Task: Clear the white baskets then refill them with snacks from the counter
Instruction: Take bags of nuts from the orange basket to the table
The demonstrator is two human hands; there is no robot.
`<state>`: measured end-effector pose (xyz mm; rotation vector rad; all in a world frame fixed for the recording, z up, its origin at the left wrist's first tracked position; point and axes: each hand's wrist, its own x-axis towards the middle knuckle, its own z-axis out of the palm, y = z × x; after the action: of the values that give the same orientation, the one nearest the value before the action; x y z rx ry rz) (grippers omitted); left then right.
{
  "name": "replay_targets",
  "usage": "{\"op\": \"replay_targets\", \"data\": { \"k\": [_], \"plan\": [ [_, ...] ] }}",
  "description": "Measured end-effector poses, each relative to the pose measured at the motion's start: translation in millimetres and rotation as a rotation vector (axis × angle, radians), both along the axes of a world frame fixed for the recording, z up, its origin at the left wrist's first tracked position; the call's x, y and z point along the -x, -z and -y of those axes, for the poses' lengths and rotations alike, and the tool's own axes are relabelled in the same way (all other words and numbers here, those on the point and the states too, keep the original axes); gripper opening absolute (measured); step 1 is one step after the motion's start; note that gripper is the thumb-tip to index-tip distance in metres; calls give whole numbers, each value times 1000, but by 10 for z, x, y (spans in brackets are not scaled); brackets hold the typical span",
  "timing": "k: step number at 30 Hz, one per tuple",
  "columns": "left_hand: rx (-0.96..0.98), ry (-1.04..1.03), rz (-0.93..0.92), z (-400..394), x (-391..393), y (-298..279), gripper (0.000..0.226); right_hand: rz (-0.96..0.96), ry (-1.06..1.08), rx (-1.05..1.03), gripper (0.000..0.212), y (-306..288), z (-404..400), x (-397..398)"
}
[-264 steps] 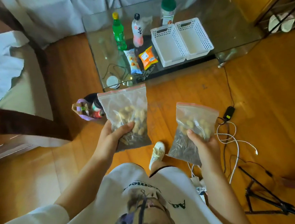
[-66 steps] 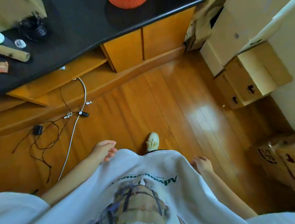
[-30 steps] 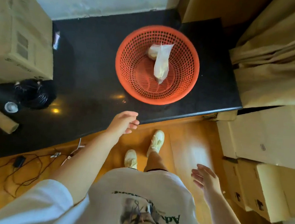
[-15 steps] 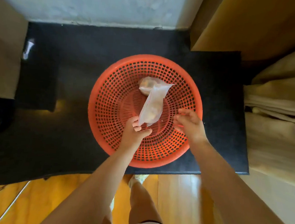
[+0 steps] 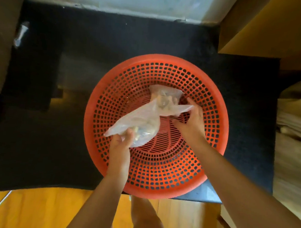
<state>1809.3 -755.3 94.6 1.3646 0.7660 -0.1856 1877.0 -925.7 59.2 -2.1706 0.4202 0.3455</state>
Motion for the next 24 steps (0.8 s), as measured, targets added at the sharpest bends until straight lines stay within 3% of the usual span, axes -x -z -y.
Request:
{"op": "replay_targets", "data": {
  "k": [5, 11, 13, 15, 18, 21, 24],
  "plan": [
    [103, -109, 29, -239, 71, -168, 37, 130, -147, 148, 86, 110, -164, -82],
    [164, -107, 111, -300, 32, -190, 30, 305, -330, 253, 49, 184, -188, -153],
    [169, -169, 116, -320, 13, -217, 38, 279, -238, 82, 35, 146, -231, -160],
    [177, -244, 103, -349, 11, -274, 50, 147, 20, -316, 11, 0, -282, -138],
    [209, -267, 74, -383, 10, -412, 50, -20, 309, -699, 25, -224, -301, -64],
    [219, -237, 58, -393, 15, -591, 27, -98, 450, -878, 40, -479, -269, 88],
    [193, -148, 43, -382, 28, -803, 25, -70, 515, -977, 34, -773, -189, 320]
  ]
}}
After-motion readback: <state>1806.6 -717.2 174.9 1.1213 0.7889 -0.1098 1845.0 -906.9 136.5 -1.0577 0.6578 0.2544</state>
